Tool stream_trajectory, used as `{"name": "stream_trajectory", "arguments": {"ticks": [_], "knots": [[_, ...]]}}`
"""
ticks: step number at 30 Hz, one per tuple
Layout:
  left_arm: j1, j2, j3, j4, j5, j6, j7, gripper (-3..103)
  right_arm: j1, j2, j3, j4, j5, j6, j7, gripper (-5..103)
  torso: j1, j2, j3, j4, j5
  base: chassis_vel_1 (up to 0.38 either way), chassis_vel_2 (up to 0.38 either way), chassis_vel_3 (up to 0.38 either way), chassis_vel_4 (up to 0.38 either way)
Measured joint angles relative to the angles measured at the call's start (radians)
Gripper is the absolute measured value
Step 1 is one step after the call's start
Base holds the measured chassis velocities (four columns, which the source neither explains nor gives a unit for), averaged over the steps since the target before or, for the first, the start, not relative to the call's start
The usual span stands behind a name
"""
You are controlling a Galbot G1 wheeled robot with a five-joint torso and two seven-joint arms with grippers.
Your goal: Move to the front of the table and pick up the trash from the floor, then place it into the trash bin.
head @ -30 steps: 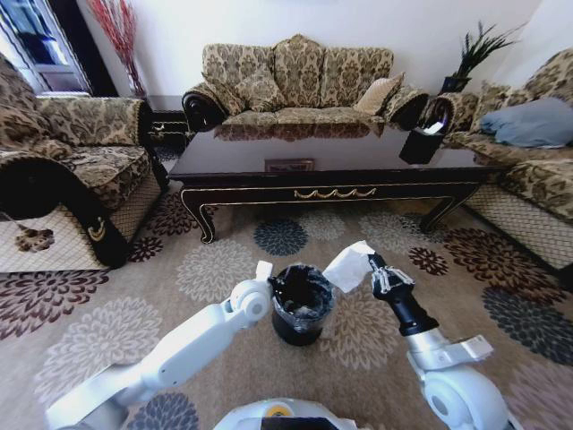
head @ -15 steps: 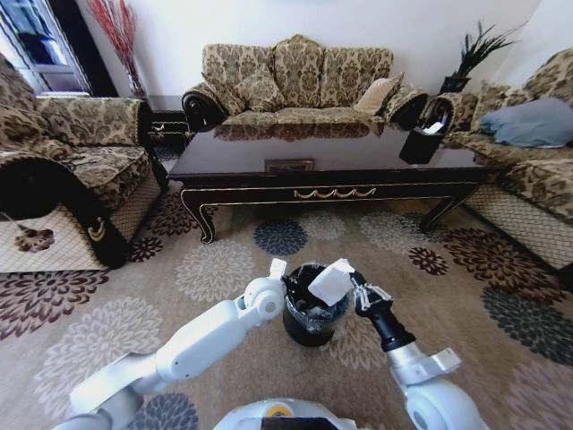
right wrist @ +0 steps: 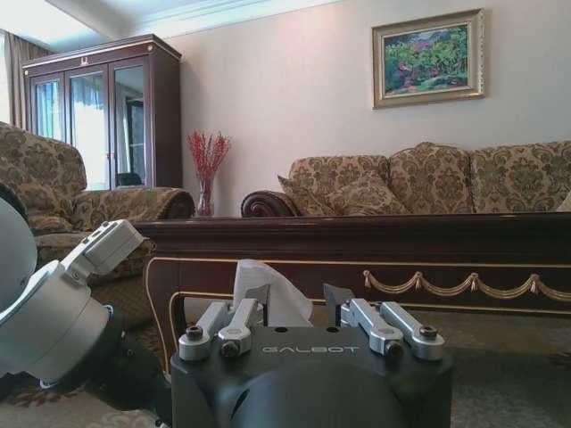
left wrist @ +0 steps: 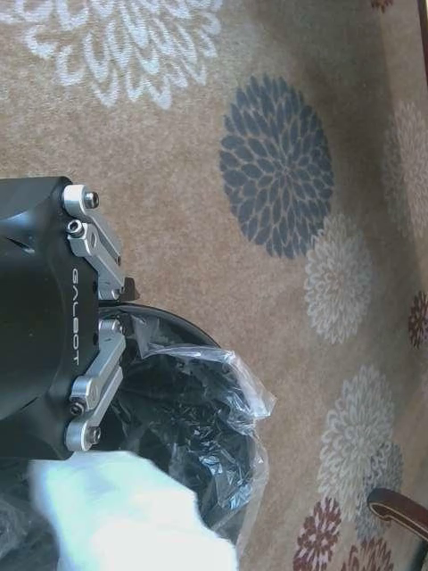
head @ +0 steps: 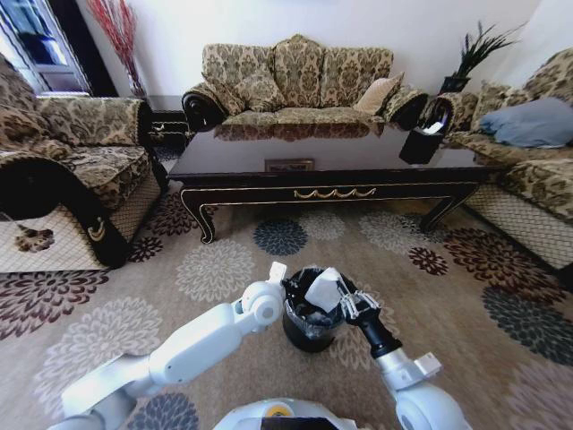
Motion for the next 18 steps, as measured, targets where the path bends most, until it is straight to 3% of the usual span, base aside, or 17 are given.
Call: {"name": "stream_trajectory", "arguments": {"ticks": [3,6,7,9,12,15,16,18], "knots": [[0.005,0.004,-0.007,-0.004,0.001,0.0,0.001,4,-0.003,-0.001,0.0,0.0,-0.003,0.001,0.0,41,0.0,0.0,0.0,-0.0001,0.0,0.0,0.0,0.0,0.0],[0.014,0.014,-0.019,-0.008,0.002,0.0,0.004,4,-0.004,-0.005,0.002,0.002,-0.014,0.001,0.0,57,0.0,0.0,0.0,0.0001,0.0,0.0,0.0,0.0,0.0],[0.014,0.014,-0.019,-0.008,0.002,0.0,0.004,4,-0.004,-0.005,0.002,0.002,-0.014,0.001,0.0,57,0.0,0.0,0.0,0.0001,0.0,0.0,0.0,0.0,0.0],[0.016,0.015,-0.023,-0.009,0.003,0.0,0.004,4,-0.008,-0.009,0.003,0.002,-0.034,0.001,-0.008,68,0.0,0.0,0.0,0.0001,-0.0001,0.0,0.0,0.0,0.0],[0.017,0.014,-0.023,-0.01,0.004,0.0,0.004,4,-0.01,-0.01,0.001,0.0,-0.052,0.002,-0.012,73,0.0,0.0,0.0,0.0,0.0,0.0,0.0,0.0,0.0],[0.019,0.012,-0.023,-0.011,0.006,0.0,0.004,4,-0.021,-0.012,-0.002,-0.004,-0.082,-0.003,-0.021,90,0.0,0.0,0.0,-0.0001,0.0,0.0,0.0,0.0,0.0],[0.019,0.012,-0.023,-0.011,0.006,0.0,0.004,4,-0.021,-0.012,-0.002,-0.004,-0.082,-0.003,-0.021,90,0.0,0.0,0.0,-0.0001,0.0,0.0,0.0,0.0,0.0],[0.019,0.012,-0.022,-0.014,0.008,0.0,0.004,4,-0.033,-0.024,0.017,-0.021,-0.146,-0.048,-0.023,98,0.0,0.0,0.0,0.0,0.0,0.0,0.0,0.0,0.0]]}}
